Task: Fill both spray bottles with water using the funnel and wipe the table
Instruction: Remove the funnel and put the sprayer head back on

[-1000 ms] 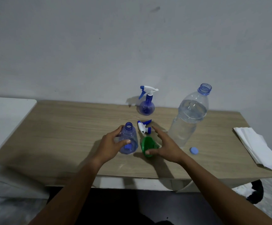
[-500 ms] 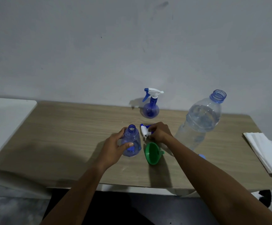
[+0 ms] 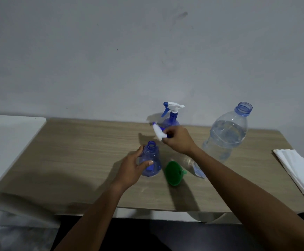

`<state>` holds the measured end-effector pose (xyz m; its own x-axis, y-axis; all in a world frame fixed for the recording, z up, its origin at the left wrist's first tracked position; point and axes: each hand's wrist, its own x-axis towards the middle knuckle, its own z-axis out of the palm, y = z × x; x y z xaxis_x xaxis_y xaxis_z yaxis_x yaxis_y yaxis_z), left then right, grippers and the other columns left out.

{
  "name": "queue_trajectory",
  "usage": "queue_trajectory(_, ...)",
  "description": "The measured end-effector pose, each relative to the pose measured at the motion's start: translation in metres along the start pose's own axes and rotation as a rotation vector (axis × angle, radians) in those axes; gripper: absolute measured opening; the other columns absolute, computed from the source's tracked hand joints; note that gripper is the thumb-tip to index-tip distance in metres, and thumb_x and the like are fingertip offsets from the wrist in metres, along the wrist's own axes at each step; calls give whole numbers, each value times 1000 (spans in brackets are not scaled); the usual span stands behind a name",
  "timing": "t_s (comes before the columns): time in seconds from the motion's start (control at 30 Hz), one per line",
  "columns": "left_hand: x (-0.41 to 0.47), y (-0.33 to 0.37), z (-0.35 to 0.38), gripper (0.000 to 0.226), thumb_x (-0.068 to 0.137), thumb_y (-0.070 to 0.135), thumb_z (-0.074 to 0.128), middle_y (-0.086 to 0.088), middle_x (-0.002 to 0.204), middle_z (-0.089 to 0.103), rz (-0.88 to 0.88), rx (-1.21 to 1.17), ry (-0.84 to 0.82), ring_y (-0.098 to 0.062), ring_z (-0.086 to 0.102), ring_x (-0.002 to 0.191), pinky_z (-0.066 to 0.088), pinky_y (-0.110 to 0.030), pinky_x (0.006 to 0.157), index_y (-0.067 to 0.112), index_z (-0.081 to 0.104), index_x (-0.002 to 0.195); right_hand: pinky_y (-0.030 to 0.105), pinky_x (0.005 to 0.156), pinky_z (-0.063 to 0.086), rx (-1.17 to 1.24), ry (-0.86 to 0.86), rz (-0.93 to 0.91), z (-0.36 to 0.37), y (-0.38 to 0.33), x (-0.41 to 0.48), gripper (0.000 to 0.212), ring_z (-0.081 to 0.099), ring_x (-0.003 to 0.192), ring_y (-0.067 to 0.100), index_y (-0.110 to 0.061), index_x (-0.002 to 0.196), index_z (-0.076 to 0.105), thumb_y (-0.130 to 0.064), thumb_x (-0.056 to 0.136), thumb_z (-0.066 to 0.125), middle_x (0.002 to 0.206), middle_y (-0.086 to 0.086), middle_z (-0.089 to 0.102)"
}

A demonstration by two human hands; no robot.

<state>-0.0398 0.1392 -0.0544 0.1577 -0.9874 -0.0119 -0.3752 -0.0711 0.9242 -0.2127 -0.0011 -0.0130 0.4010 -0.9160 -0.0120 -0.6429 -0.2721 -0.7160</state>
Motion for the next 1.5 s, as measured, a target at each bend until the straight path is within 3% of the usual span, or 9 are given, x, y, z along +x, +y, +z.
queue_trajectory(0.1,0,0,0,55,87,9,73,17,114,69,2,-1,13,14,61,103,43,-5,87,44,54,126,32,73,53,471,90,-118,-31,-41,-24,18,64,76,13,-12,87,74,2,77,78,84,4,72)
queue_trajectory(0.23,0,0,-1,52,87,8,72,21,105,68,-1,-9,3,15,61,95,43,-5,82,42,57,124,34,90,58,651,15,-263,-68,-81,-47,23,72,94,23,-1,107,72,0,85,76,102,19,75)
queue_trajectory(0.37,-1,1,0,55,86,8,73,33,95,69,11,-4,12,18,61,94,43,-3,82,52,53,111,28,89,58,624,-9,-327,-79,-99,-56,24,75,99,19,-4,116,71,-3,92,69,106,11,76)
queue_trajectory(0.53,1,-2,0,57,85,10,74,24,108,69,22,-22,17,13,62,102,44,-8,89,55,53,114,39,92,60,623,21,-349,-79,-105,-56,22,74,101,26,-8,116,70,-3,95,66,107,15,75)
queue_trajectory(0.83,4,-9,2,53,85,15,75,18,115,69,18,-24,9,7,62,109,45,-9,92,44,54,125,24,79,57,647,1,-352,-84,-113,-50,19,74,93,19,-9,111,70,-1,95,65,100,14,75)
queue_trajectory(1.0,3,-8,2,56,87,15,74,26,109,63,-16,-27,5,22,57,99,43,-1,82,43,47,127,26,81,58,663,-68,-245,-51,-83,-42,18,74,91,17,-5,110,71,2,94,65,98,11,75)
queue_trajectory(1.23,5,-9,3,52,87,21,75,17,115,67,3,-20,4,2,60,112,47,-16,90,42,53,129,29,89,55,523,-153,-146,1,-43,-41,26,68,94,12,-4,120,70,-7,94,68,109,15,74)
queue_trajectory(1.37,4,-8,2,50,88,21,74,28,112,67,1,-38,-10,12,60,108,47,-8,86,46,53,125,39,98,56,515,-191,-99,12,-29,-40,25,71,102,20,-8,121,70,-16,97,67,108,9,76)
queue_trajectory(1.5,3,-8,2,53,88,24,73,29,113,64,-18,-47,-19,16,56,108,45,-7,85,44,50,132,35,100,55,522,-221,-156,11,-22,-42,32,70,110,21,-9,127,67,-14,96,68,116,5,74)
